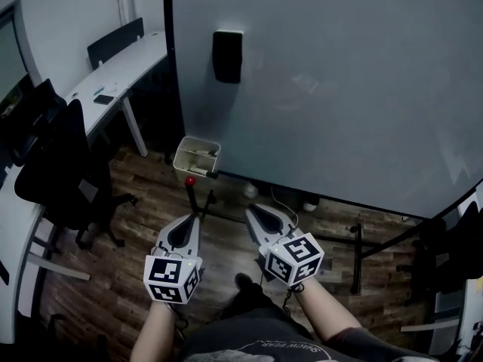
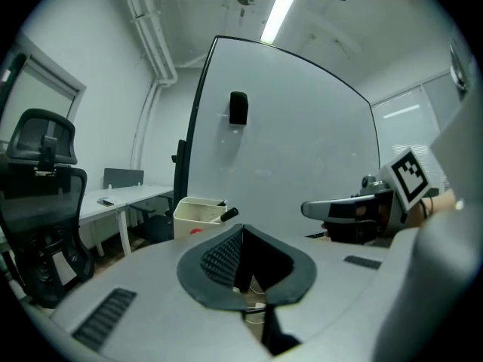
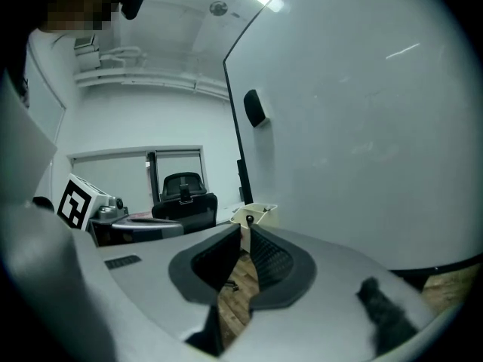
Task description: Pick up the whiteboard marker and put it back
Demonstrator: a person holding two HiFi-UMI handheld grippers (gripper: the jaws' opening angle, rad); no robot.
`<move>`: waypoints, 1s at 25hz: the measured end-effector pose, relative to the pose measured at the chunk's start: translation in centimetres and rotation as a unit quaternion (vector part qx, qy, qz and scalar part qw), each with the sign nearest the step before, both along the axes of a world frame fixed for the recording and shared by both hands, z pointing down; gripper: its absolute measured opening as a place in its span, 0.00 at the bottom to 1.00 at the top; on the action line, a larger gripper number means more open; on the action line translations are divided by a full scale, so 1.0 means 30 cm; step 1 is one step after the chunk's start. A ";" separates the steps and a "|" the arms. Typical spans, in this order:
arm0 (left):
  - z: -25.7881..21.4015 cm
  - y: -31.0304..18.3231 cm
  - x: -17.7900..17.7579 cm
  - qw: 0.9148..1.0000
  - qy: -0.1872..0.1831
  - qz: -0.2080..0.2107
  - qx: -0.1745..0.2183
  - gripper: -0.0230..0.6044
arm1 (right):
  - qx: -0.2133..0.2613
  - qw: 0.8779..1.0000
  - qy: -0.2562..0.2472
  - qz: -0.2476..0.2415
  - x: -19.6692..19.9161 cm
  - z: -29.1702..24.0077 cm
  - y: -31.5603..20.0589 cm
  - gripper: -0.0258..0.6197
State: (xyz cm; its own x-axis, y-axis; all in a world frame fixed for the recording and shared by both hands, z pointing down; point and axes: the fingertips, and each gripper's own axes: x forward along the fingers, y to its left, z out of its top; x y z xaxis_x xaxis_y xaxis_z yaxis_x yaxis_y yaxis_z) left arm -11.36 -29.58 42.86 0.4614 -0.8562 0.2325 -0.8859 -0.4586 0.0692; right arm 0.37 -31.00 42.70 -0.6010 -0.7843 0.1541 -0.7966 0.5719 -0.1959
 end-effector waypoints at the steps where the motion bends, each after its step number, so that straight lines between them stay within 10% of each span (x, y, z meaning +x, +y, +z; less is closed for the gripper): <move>1: -0.002 -0.018 -0.006 1.000 -0.001 -0.007 -0.001 0.06 | 0.000 1.000 0.000 -0.011 -0.014 -0.004 -0.029 0.08; 25: 0.042 -0.299 -0.078 0.995 -0.020 -0.099 -0.017 0.06 | 0.031 0.977 0.107 -0.179 -0.291 0.089 -0.360 0.22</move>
